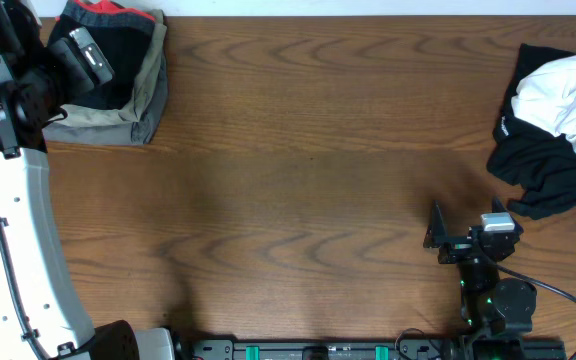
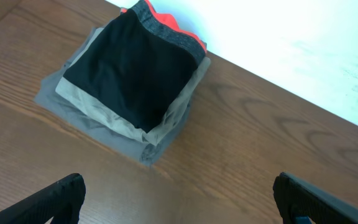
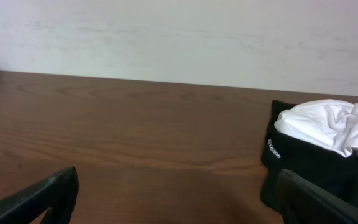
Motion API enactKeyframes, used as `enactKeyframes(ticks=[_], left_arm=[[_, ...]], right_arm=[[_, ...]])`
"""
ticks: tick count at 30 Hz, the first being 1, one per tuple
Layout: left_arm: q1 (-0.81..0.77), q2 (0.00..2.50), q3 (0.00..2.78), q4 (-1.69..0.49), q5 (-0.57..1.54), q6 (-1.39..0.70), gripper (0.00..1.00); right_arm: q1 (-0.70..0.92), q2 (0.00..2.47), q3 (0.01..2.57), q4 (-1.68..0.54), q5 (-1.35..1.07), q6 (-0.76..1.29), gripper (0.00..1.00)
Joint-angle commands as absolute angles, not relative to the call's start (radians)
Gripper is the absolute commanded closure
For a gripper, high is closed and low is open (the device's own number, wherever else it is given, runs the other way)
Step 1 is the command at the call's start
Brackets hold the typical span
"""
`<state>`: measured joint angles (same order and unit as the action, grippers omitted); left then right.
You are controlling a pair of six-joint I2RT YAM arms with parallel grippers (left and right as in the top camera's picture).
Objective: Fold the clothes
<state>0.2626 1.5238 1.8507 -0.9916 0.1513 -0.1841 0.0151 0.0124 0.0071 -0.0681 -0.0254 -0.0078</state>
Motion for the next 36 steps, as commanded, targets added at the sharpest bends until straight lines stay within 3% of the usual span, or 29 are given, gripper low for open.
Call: enactKeyframes(ticks=[1, 17, 22, 31, 36], left_arm=[[0.262, 1.515, 1.852, -0.995, 0.157, -0.193, 0.02], [0.252, 1.483, 1.79, -1.002, 0.131, -0.193, 0.02], [0.202, 1.342, 1.495, -0.7, 0.127, -0.192, 0.02], [0.125, 0.863, 0.671, -0.059, 0.117, -0.116, 0.02], [0.119, 0.599, 0.346, 0.143, 0.097, -0.083, 0.02]], right_arm=[[0.0, 0.007, 0.006, -0.074, -0.012, 0.003, 0.01], [0.0, 0.007, 0.006, -0.074, -0.011, 0.003, 0.01], [0.0, 0.007, 0.006, -0.074, -0.012, 0.003, 0.01], [0.0, 0.007, 0.006, -0.074, -0.011, 0.003, 0.01], [0.0, 0.007, 0.006, -0.074, -0.012, 0.003, 0.01]])
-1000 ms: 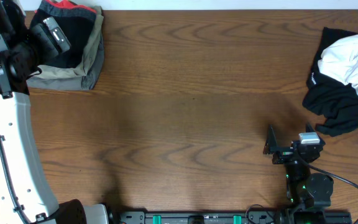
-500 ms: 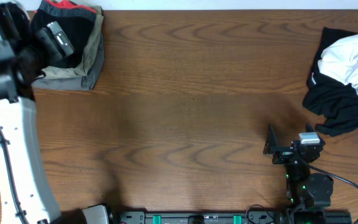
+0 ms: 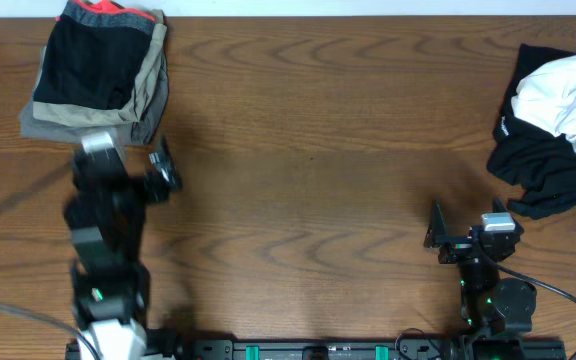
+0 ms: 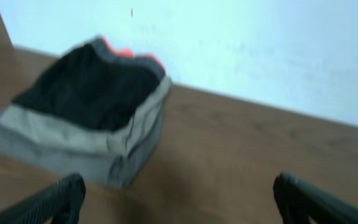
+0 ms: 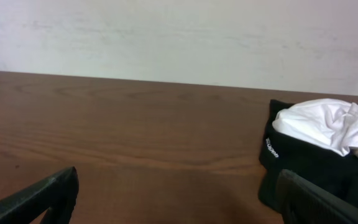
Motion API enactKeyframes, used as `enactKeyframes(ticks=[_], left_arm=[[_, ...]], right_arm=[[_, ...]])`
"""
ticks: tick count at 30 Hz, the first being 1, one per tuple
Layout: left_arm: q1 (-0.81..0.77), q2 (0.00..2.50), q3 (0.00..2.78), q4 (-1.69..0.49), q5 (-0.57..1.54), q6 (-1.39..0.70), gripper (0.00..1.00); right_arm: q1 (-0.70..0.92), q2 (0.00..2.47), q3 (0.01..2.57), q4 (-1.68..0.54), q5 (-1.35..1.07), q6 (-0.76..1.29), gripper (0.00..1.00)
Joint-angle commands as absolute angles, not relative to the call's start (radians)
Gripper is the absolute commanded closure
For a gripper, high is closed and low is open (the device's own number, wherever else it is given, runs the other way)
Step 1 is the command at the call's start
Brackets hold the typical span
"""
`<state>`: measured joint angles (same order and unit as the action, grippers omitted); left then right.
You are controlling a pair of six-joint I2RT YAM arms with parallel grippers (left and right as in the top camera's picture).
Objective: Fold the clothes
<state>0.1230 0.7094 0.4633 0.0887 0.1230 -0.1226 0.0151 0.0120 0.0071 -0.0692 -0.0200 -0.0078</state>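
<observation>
A folded stack (image 3: 93, 75) lies at the far left corner: a black piece on khaki and grey ones, with a red waistband at the back. The left wrist view shows that stack (image 4: 86, 106) blurred, ahead and to the left. My left gripper (image 3: 133, 160) hangs just in front of it, open and empty (image 4: 179, 205). An unfolded pile sits at the right edge, a white garment (image 3: 563, 90) on a black garment (image 3: 543, 165). My right gripper (image 3: 465, 228) rests near the front right, open and empty (image 5: 179, 199), with the white garment (image 5: 328, 124) ahead on its right.
The brown wooden table (image 3: 308, 150) spreads between the stack and the pile. A white wall (image 5: 179, 31) runs behind the far edge. The arm bases and a black rail (image 3: 318, 350) line the front edge.
My left arm has moved from over the folded stack at the far left back toward the front, its gripper now just in front of the stack and still open. The right arm has not moved.
</observation>
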Motion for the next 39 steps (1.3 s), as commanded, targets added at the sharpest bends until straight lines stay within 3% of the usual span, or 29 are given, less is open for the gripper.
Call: enactKeyframes(ticks=[1, 15, 27, 39], left_arm=[[0.119, 0.55, 0.298, 0.16, 0.092, -0.083, 0.02], [0.108, 0.146, 0.039, 0.138, 0.093, -0.083, 0.02], [0.059, 0.003, 0.004, -0.059, 0.086, -0.038, 0.02], [0.062, 0.012, 0.004, -0.067, 0.067, -0.038, 0.02]], right_arm=[[0.0, 0.007, 0.006, -0.074, -0.011, 0.003, 0.01], [0.0, 0.007, 0.006, -0.074, -0.012, 0.003, 0.01], [0.0, 0.007, 0.006, -0.074, -0.012, 0.003, 0.01], [0.0, 0.007, 0.006, -0.074, -0.012, 0.003, 0.01]])
